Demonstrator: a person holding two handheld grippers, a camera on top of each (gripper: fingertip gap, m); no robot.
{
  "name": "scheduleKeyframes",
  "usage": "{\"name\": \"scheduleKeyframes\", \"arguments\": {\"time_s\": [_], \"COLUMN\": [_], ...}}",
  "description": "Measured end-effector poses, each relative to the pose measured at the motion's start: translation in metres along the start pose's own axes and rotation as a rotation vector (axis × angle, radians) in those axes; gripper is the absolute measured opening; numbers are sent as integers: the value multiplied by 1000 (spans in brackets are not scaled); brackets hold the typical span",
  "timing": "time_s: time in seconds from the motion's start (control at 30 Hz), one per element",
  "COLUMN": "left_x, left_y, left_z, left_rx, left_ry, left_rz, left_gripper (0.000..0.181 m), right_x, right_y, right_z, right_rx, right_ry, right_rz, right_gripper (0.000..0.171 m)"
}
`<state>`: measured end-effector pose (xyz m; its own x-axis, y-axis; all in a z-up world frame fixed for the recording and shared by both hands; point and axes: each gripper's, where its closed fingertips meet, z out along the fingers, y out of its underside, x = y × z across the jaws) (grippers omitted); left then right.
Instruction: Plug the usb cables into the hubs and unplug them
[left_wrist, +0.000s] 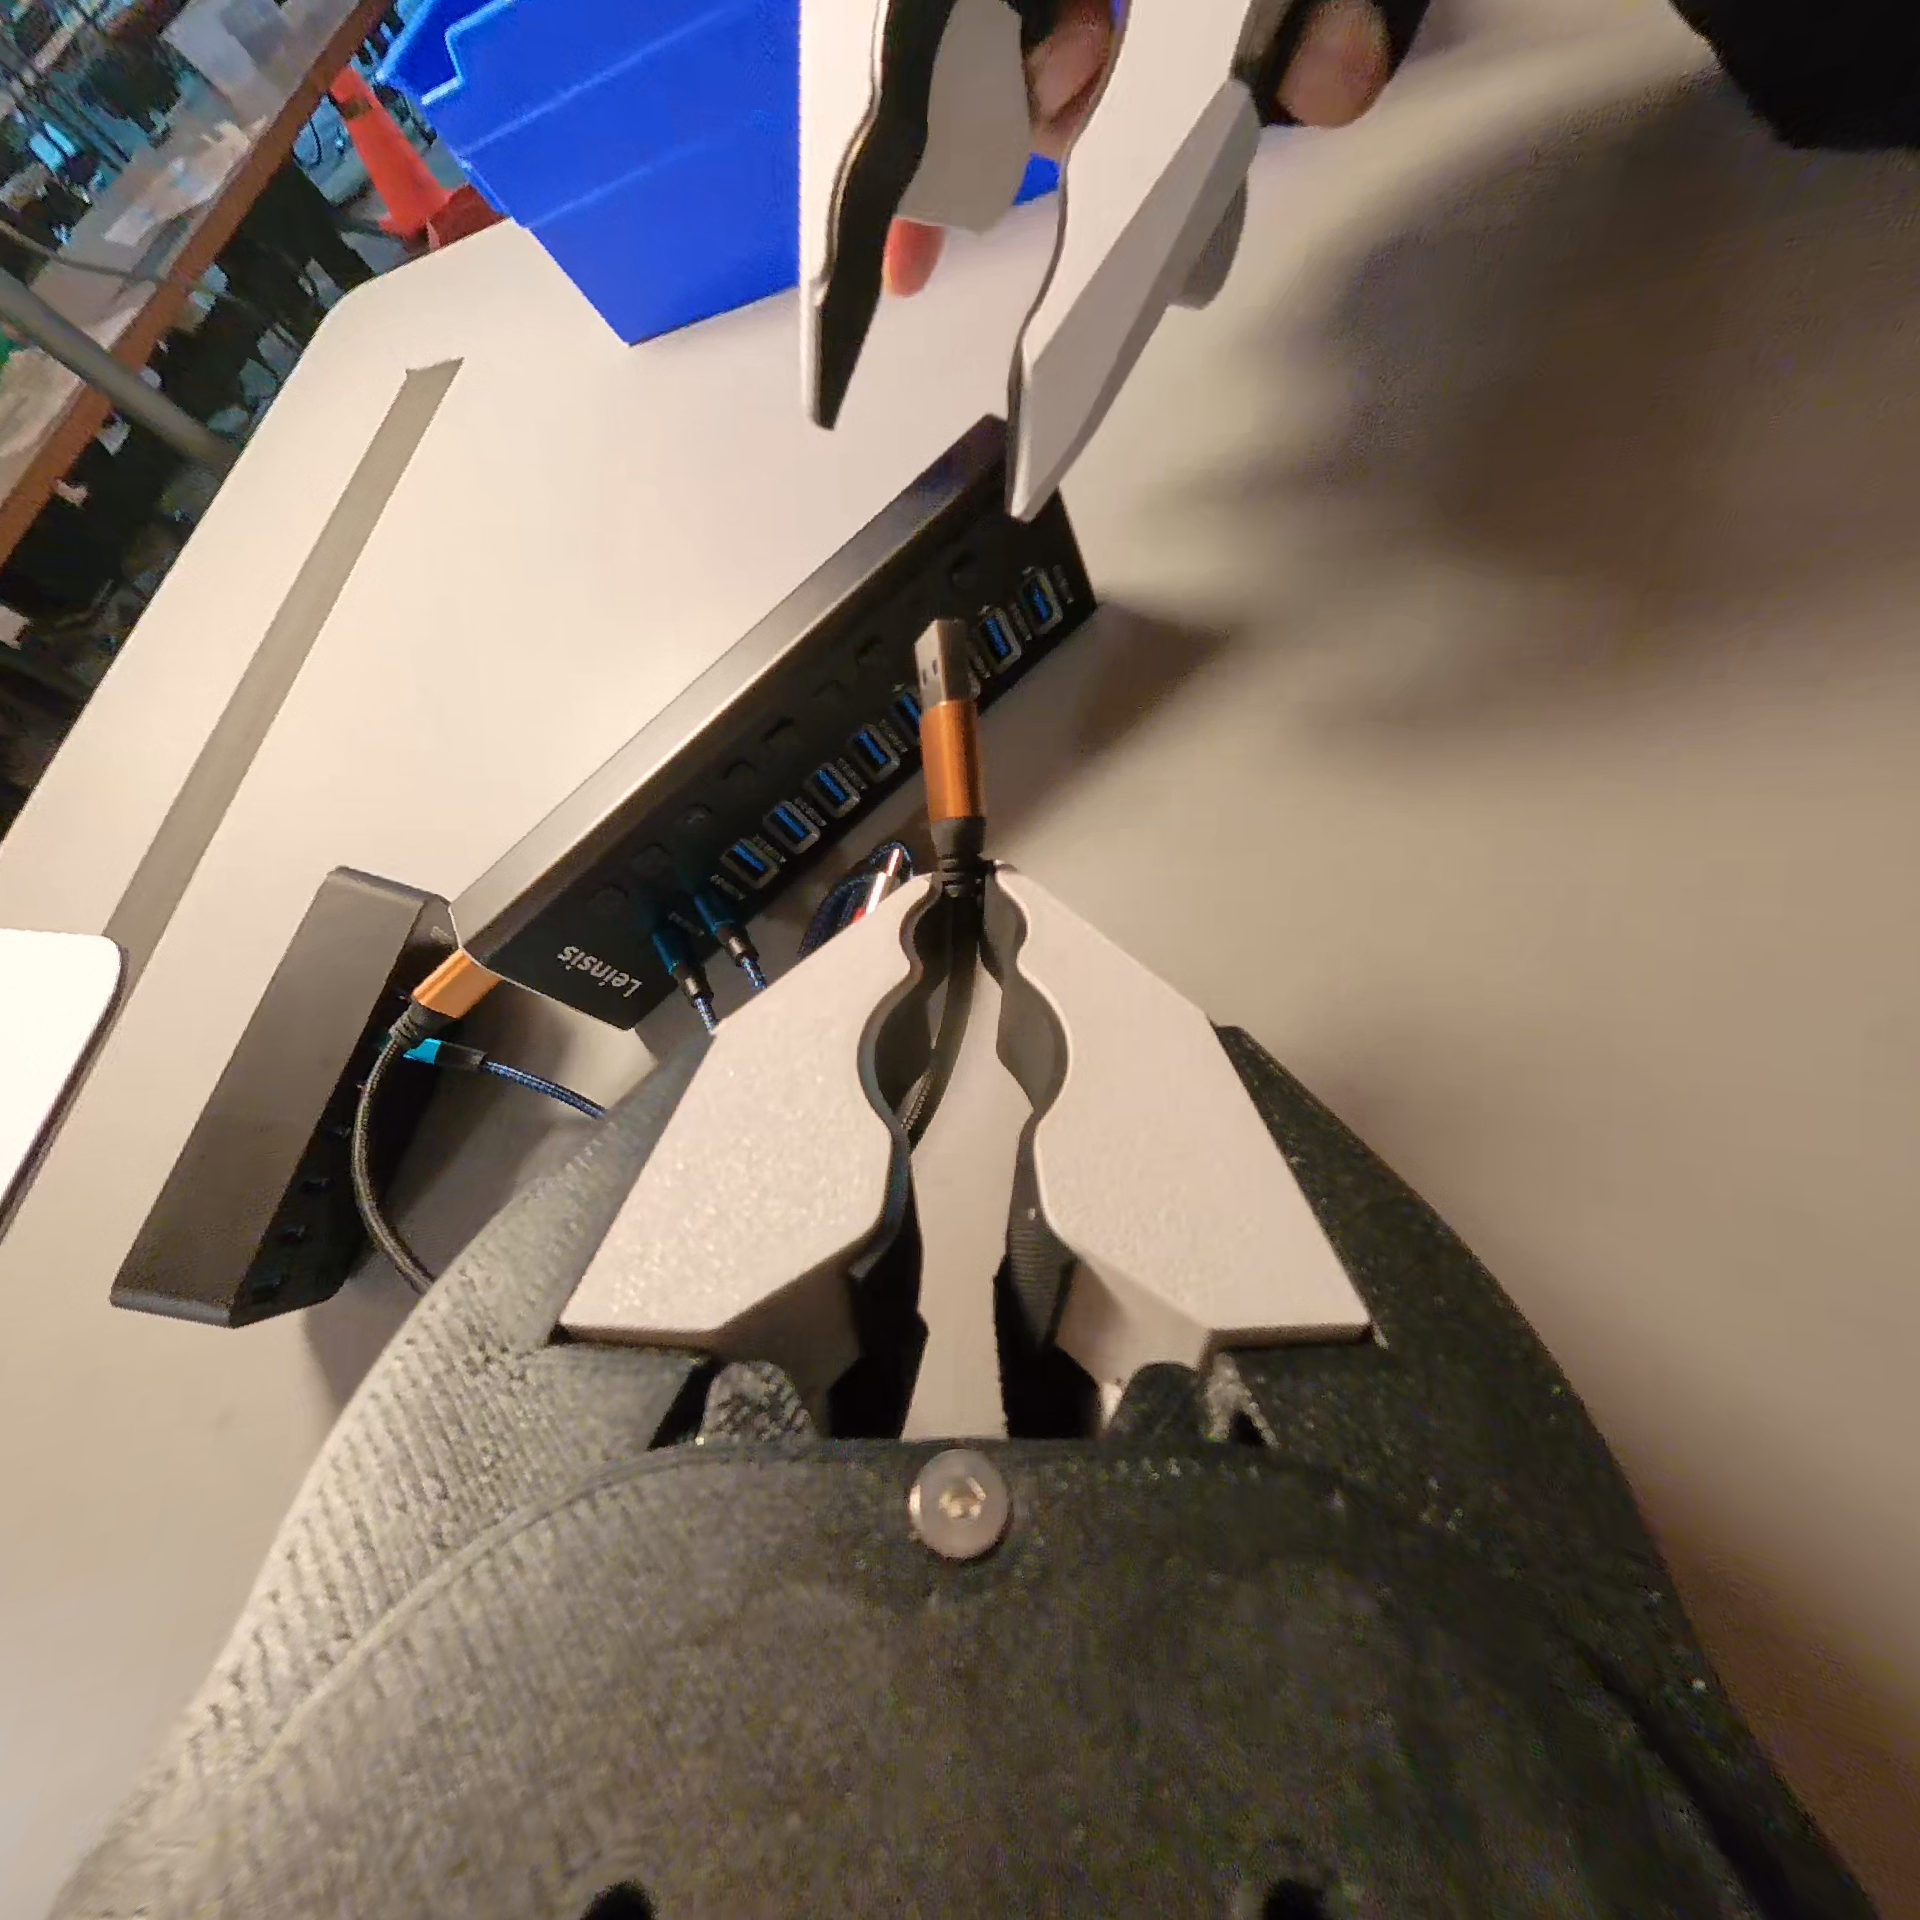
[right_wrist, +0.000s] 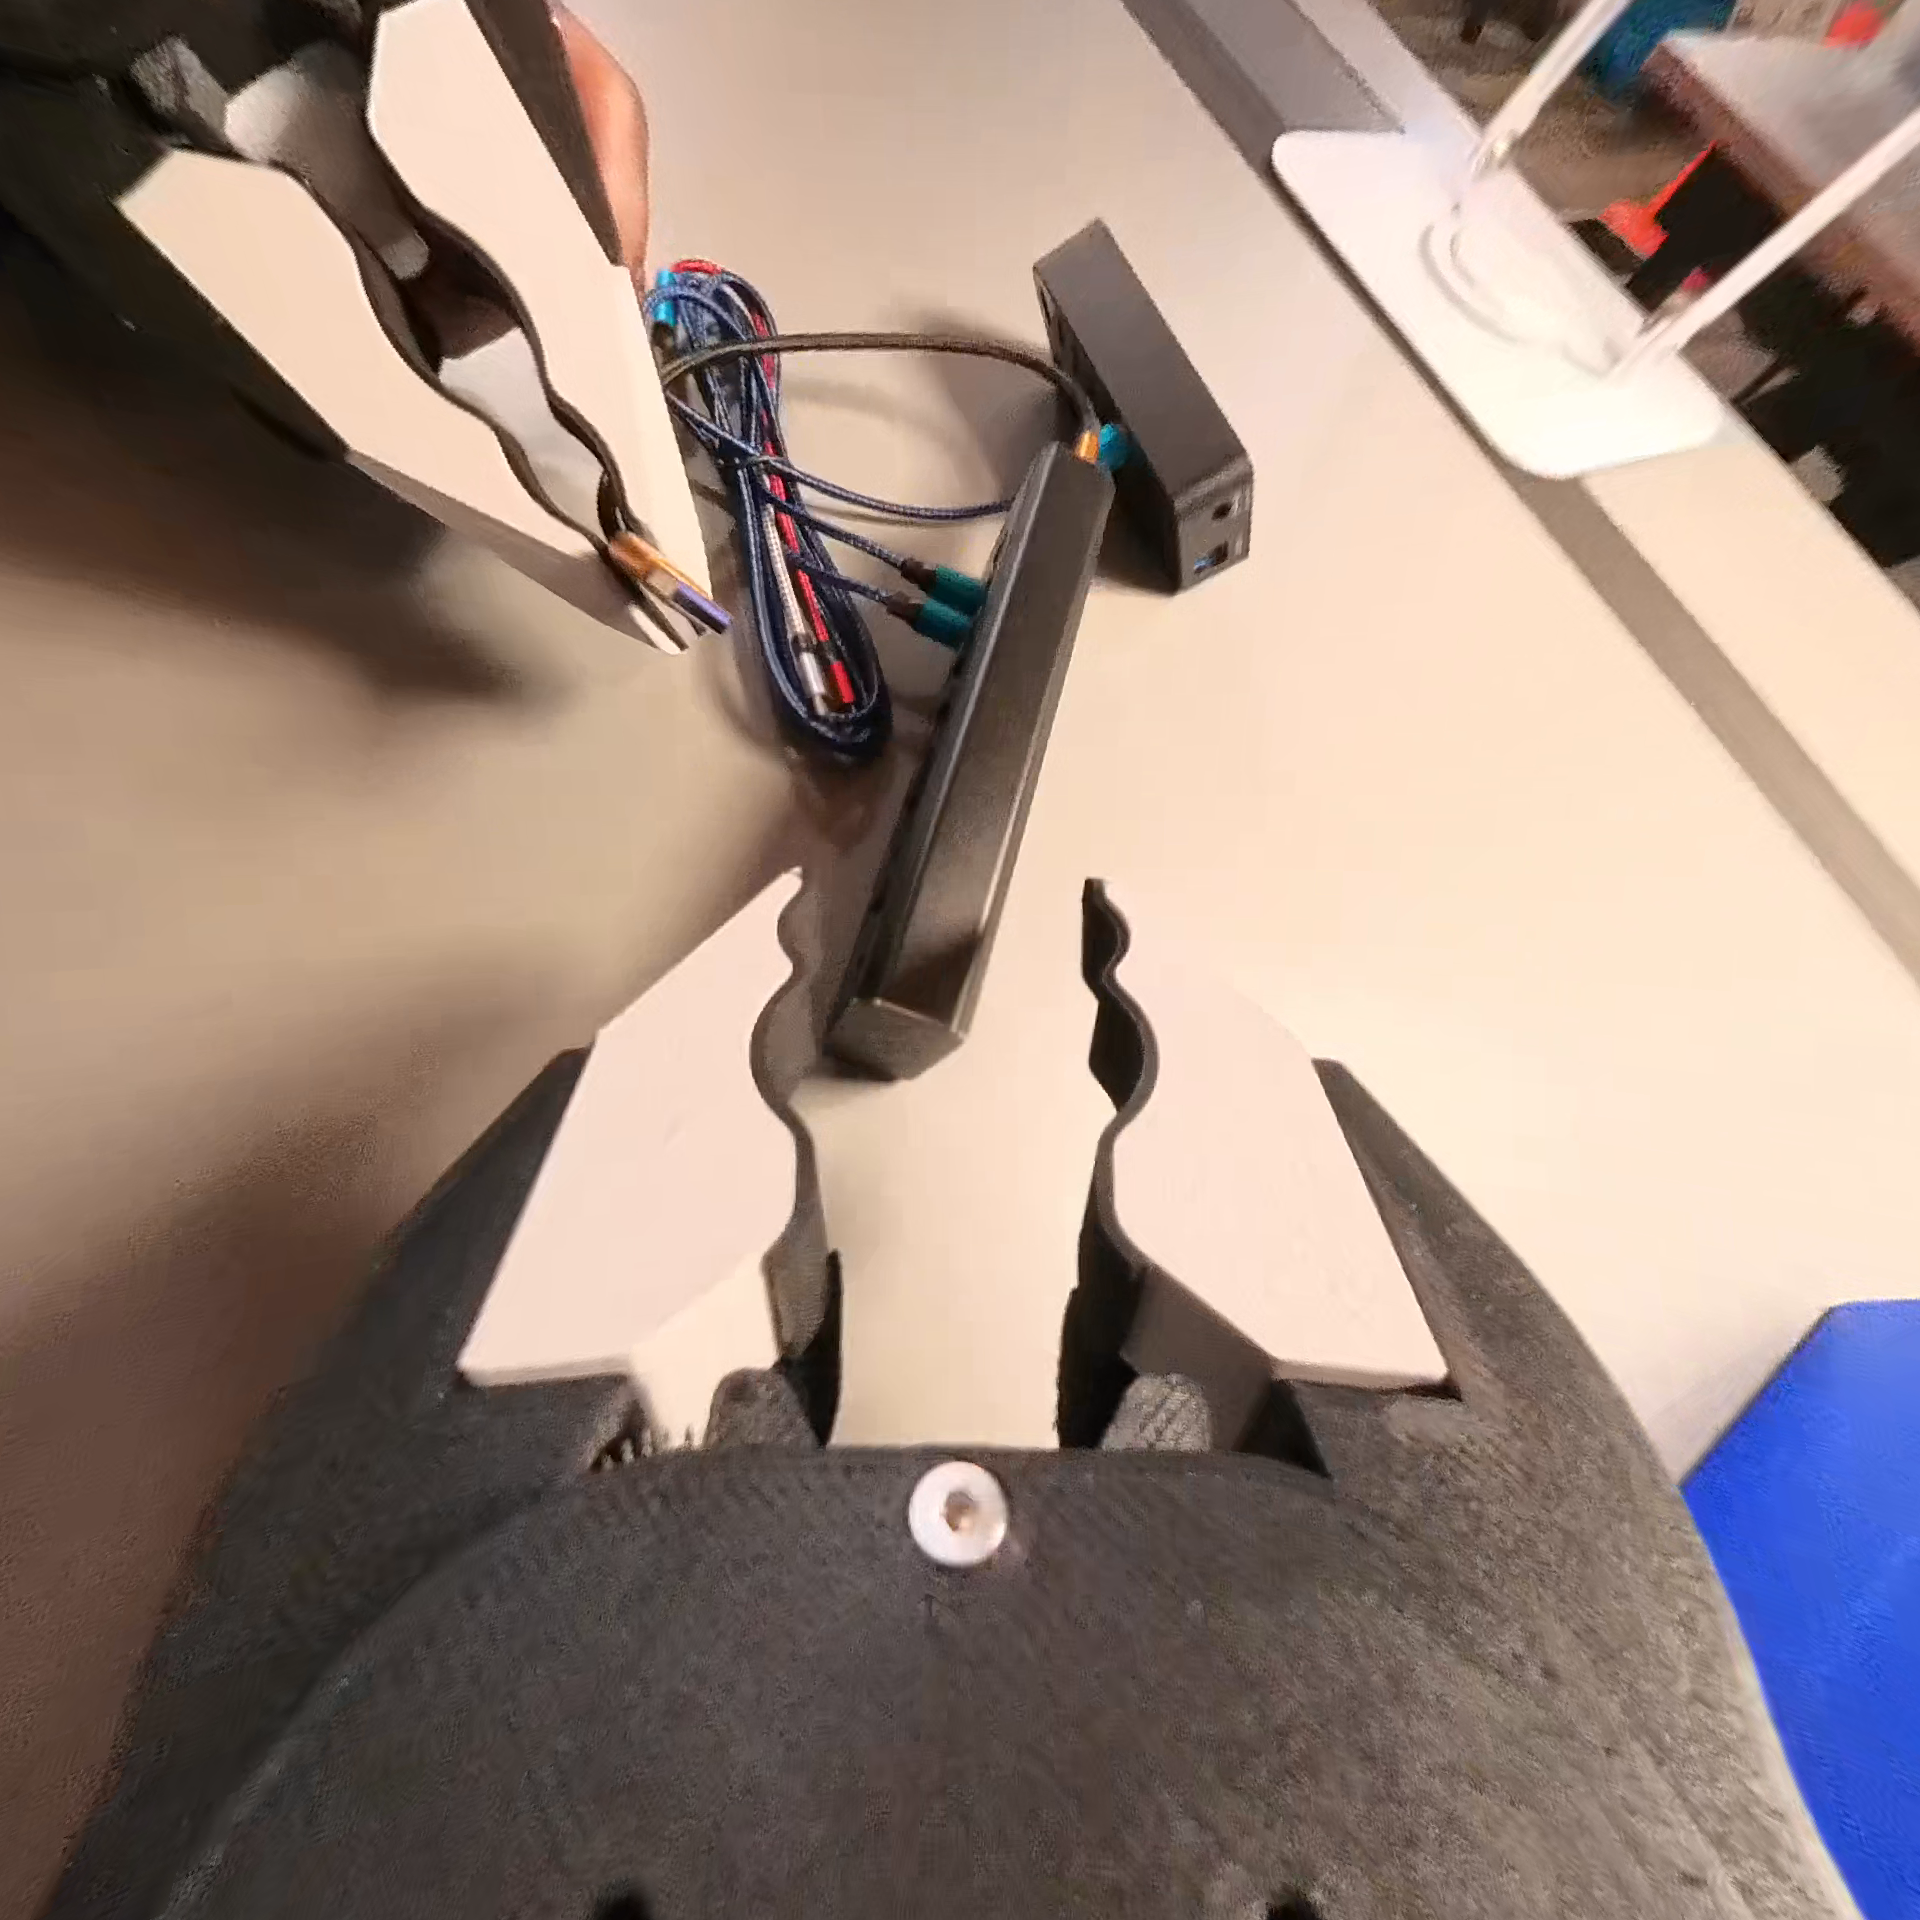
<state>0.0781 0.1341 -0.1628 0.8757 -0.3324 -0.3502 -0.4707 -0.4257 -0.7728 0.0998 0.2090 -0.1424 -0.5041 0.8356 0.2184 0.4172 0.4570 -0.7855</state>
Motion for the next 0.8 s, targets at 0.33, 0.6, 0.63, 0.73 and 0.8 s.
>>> {"name": "scheduleKeyframes", "arguments": {"time_s": [0.33, 0.6, 0.63, 0.73, 0.8], "left_x": [-1, -2, -3, -4, -5], "left_y": [8, 17, 18, 24, 27], "left_z": [8, 10, 11, 12, 13], "left_rx": [-62, -115, -124, -160, -174], "left_ry": [8, 2, -2, -11, -13], "left_rz": [-103, -109, -103, -93, -99], "left_gripper": [7, 7, 7, 7, 7], "right_x": [-6, 0, 1, 1, 0], "right_y": [31, 29, 28, 23, 19], "right_z": [30, 37, 38, 42, 44], "right_rx": [-173, -175, -173, -153, -139], "right_ry": [-18, 29, 36, 48, 47], "right_rz": [61, 90, 100, 126, 141], "right_gripper": [40, 30, 30, 28, 28]}}
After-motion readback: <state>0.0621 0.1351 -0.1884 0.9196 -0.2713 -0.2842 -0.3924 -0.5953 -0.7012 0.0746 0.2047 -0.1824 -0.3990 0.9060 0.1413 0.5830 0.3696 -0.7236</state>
